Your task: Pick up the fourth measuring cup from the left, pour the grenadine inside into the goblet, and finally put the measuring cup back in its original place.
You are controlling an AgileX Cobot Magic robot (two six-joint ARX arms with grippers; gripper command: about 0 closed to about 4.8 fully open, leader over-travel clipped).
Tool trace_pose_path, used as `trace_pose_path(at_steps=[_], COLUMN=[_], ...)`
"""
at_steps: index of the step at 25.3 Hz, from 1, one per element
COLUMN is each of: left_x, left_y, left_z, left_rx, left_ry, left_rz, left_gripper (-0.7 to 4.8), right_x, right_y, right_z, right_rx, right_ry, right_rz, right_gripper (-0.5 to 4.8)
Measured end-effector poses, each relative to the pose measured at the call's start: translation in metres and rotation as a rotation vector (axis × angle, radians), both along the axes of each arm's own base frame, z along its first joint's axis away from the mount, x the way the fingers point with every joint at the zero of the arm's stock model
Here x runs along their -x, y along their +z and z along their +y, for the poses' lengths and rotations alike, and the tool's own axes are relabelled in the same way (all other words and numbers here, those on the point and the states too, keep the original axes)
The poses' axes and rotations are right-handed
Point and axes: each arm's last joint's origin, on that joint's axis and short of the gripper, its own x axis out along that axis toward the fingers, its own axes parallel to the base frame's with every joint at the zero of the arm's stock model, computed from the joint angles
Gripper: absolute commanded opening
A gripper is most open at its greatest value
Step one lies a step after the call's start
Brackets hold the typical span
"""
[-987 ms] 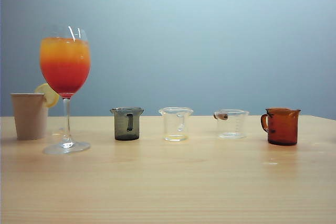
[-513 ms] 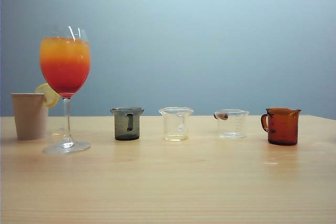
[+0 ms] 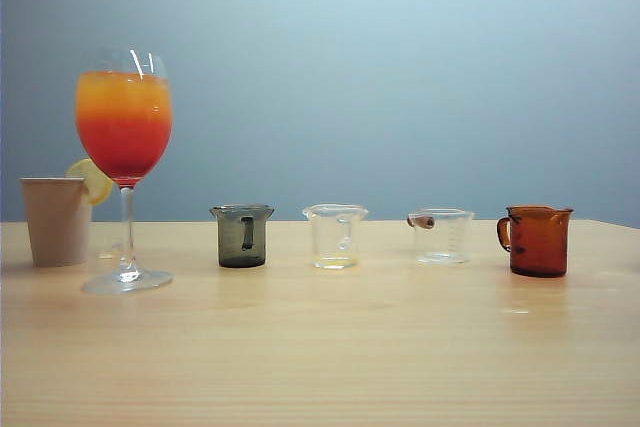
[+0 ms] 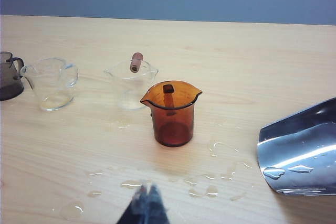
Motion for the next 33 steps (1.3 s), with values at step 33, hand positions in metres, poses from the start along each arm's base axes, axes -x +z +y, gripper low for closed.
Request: trace_pose_path(at_steps=[33], left_x=[0.038], left_y=[-0.176], left_z=[0.033], left_rx=[-0.03], left_ry=[0.537], left_rz=[-0.253], left_gripper=[-0.04], right_x=[-0.002], right_y=[0.0], right_z=[-0.018], right_rx=[0.0], right_ry=[-0.192], right_rz=[0.0], right_gripper=[-0.05])
